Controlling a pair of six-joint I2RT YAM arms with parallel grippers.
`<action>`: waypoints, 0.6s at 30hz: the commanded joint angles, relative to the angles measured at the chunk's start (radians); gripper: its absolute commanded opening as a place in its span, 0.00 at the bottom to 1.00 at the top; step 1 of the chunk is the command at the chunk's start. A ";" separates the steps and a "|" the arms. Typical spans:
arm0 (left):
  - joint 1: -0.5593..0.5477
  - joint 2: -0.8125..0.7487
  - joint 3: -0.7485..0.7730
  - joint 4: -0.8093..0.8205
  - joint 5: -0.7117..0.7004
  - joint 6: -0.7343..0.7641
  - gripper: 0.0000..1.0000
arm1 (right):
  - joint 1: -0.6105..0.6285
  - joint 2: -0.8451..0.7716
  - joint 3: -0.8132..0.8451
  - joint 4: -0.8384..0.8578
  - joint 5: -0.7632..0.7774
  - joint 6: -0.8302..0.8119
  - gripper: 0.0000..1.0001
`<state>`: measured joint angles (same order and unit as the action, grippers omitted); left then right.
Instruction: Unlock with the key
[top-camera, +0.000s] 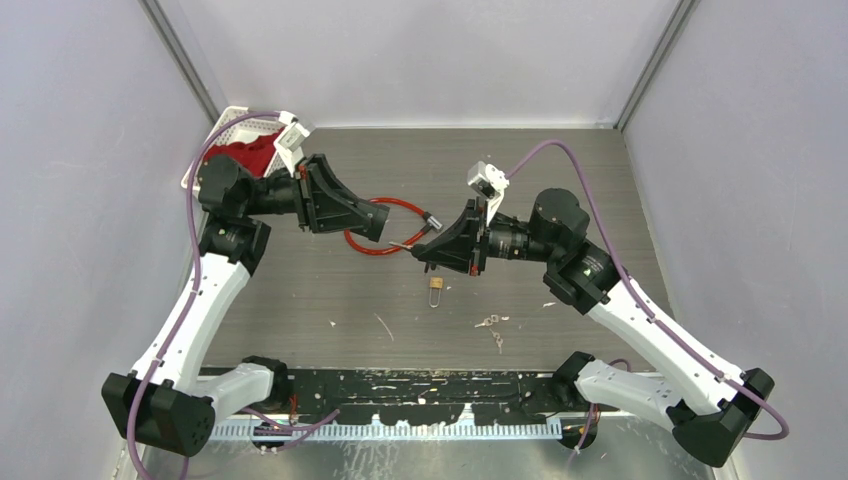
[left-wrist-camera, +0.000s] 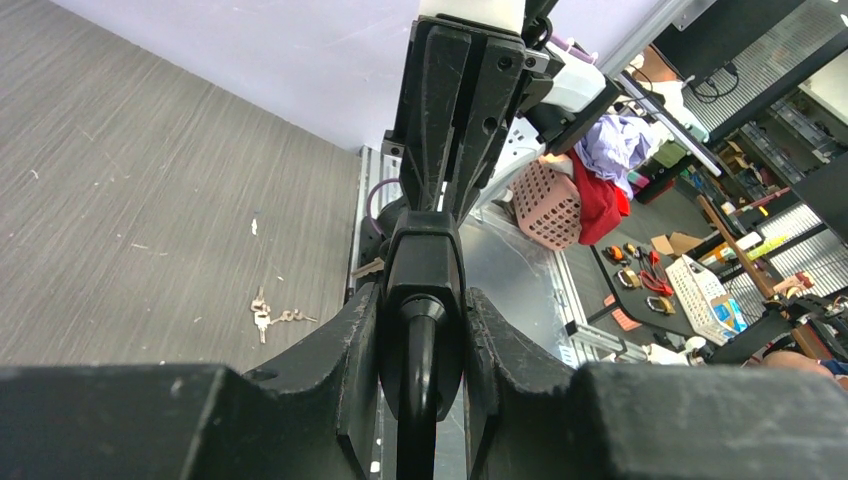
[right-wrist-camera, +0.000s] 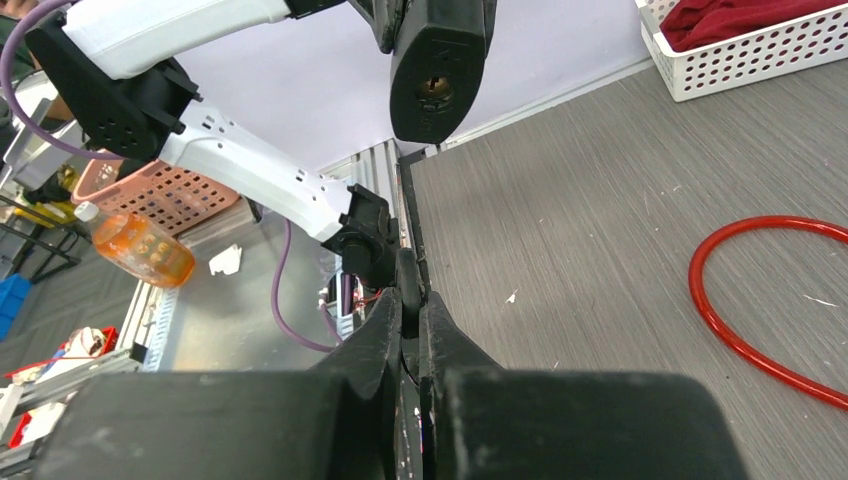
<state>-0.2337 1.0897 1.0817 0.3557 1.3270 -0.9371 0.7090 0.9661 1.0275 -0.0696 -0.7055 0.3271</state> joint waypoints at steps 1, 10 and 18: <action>-0.006 -0.017 0.018 0.085 -0.024 -0.015 0.00 | -0.005 -0.014 0.034 0.065 -0.016 0.014 0.01; -0.007 -0.018 0.018 0.076 -0.017 -0.005 0.00 | -0.007 0.020 0.061 0.121 -0.008 0.040 0.01; -0.012 -0.015 0.019 0.071 -0.016 0.003 0.00 | -0.007 0.031 0.069 0.137 0.007 0.050 0.01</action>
<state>-0.2386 1.0897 1.0817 0.3569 1.3266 -0.9352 0.7044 0.9977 1.0443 -0.0074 -0.7074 0.3660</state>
